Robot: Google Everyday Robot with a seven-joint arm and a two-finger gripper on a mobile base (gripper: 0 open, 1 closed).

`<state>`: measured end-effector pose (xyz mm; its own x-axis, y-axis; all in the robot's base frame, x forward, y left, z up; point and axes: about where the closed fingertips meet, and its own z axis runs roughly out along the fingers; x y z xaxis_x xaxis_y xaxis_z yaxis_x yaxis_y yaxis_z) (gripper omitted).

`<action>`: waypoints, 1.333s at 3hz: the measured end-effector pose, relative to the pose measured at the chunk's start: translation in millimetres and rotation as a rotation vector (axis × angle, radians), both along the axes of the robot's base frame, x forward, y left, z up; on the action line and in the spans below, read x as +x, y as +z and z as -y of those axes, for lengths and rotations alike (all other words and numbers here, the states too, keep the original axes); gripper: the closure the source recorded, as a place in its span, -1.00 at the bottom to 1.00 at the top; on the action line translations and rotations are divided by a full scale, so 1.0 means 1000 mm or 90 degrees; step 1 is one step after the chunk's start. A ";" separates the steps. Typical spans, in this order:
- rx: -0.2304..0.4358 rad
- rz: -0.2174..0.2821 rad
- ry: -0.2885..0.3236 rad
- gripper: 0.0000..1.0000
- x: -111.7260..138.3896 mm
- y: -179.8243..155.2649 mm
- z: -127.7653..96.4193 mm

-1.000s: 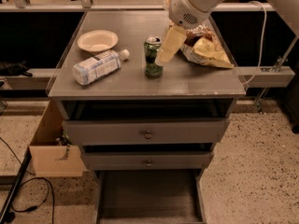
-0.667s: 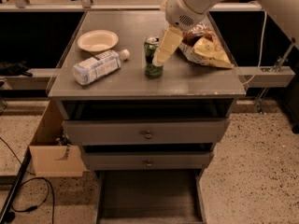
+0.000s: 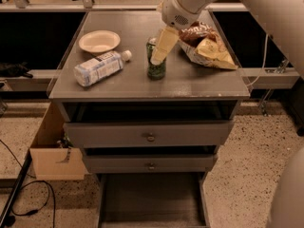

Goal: Place green can into bottom drawer

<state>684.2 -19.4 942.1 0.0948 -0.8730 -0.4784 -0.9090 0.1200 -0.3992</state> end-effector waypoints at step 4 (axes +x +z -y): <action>0.034 -0.050 -0.012 -0.62 0.000 -0.043 -0.009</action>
Offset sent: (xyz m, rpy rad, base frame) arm -0.0032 0.0068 -0.0458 0.0681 0.0892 -0.0278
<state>684.0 -10.3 899.5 0.0395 -0.8474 -0.5294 -0.9346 0.1560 -0.3195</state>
